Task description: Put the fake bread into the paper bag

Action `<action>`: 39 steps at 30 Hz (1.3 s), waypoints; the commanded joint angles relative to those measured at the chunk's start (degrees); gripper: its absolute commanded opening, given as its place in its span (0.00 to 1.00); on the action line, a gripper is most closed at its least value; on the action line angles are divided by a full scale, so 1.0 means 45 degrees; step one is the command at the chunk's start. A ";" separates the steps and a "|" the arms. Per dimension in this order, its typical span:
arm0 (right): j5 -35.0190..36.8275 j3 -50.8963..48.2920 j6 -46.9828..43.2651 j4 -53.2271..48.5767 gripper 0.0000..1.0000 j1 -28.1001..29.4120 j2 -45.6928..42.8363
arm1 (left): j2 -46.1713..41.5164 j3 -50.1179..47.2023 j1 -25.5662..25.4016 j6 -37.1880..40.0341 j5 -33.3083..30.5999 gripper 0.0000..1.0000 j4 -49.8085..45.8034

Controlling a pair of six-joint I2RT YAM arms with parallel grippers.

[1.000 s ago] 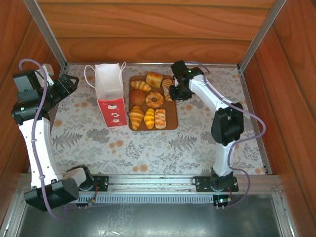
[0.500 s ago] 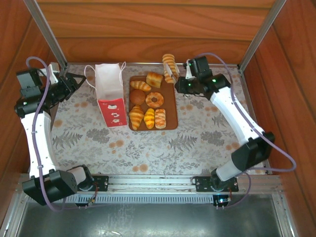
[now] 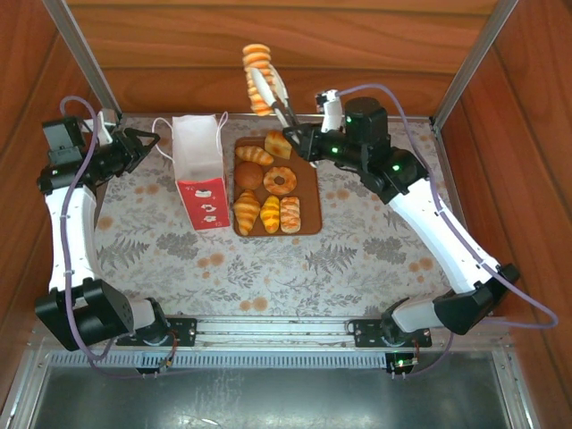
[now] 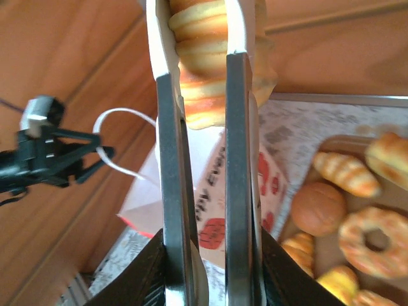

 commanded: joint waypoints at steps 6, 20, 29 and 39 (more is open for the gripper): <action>-0.0616 0.0826 0.0066 0.2795 0.16 0.1950 0.1200 | 0.0380 0.0340 -0.0240 0.0052 0.0108 0.37 0.0657; 0.0841 0.1084 0.2283 0.2525 0.16 0.3511 0.2931 | -0.0298 -0.0531 -0.0231 0.0412 -0.1026 0.14 0.0657; 0.1797 0.2668 0.2806 -0.0052 0.16 0.3856 0.4247 | -0.0521 -0.0874 -0.0240 0.0713 -0.1070 0.12 0.0657; 0.2048 0.3453 0.3029 -0.1633 0.17 0.4097 0.4976 | -0.0639 -0.1149 -0.0211 0.0901 -0.1065 0.12 0.0647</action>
